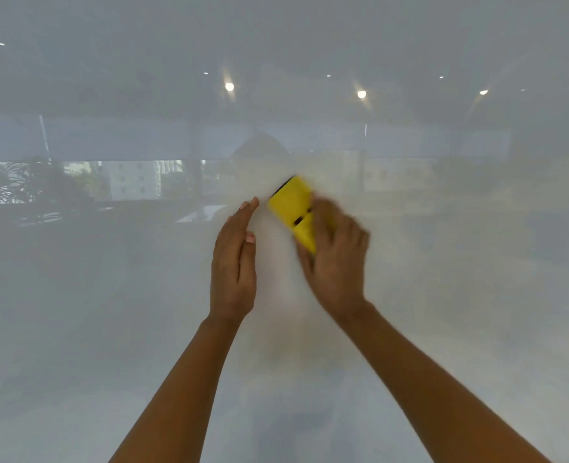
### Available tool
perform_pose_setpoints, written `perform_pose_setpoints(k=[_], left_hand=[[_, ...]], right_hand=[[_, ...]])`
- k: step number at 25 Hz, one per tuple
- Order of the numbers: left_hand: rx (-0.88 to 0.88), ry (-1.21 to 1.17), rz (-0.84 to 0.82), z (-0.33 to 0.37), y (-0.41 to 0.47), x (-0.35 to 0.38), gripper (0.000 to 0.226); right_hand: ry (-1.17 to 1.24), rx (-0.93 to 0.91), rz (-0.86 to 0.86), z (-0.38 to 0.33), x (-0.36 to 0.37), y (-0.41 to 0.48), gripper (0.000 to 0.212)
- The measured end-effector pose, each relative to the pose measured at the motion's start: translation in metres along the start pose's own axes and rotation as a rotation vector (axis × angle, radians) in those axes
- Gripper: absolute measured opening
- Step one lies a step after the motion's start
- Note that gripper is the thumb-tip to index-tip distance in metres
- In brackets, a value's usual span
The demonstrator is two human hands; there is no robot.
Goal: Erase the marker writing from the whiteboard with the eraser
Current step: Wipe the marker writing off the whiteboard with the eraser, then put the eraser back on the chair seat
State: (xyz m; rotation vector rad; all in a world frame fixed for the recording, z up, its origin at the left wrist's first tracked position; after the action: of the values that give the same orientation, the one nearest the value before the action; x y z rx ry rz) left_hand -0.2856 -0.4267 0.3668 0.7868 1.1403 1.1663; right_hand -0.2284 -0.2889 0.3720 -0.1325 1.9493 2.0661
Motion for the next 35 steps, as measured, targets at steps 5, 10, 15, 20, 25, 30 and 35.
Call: perform_pose_setpoints(k=[5, 10, 15, 20, 25, 30, 35], left_hand=[[-0.047, -0.010, 0.044, -0.002, -0.012, -0.016, 0.039], [-0.029, 0.154, -0.029, -0.009, -0.029, -0.012, 0.040], [0.015, 0.253, -0.068, -0.004, -0.043, 0.012, 0.039], [-0.016, 0.254, -0.138, 0.006, -0.053, 0.047, 0.037], [0.028, 0.162, -0.384, 0.024, -0.060, 0.098, 0.048], [0.056, 0.208, -0.621, 0.040, -0.069, 0.156, 0.073], [0.039, 0.051, -0.697, 0.073, -0.077, 0.219, 0.072]], right_hand=[[-0.126, -0.526, -0.182, -0.056, 0.046, -0.114, 0.052], [-0.192, -0.816, -0.431, -0.023, 0.059, -0.199, 0.047], [-0.104, -0.560, -0.348, 0.041, 0.032, -0.183, 0.053], [0.151, -0.035, -0.295, 0.097, -0.002, -0.141, 0.066], [0.293, 0.110, -0.395, 0.106, -0.016, -0.125, 0.063], [0.215, 0.127, -0.508, 0.138, -0.044, -0.128, 0.060], [0.083, 0.116, -0.647, 0.184, -0.081, -0.163, 0.062]])
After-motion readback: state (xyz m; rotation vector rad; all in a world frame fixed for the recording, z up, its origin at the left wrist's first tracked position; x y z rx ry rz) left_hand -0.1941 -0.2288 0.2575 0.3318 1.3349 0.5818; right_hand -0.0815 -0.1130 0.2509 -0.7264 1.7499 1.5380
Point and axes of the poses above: each hand's wrist, its own y-axis towards the middle knuckle, its own x-axis out of the palm, z = x × y, the point moved 5 cm from there along y, towards the middle knuckle, and after that the axes turned 14 degrees about -z, right-handed, at the moved point
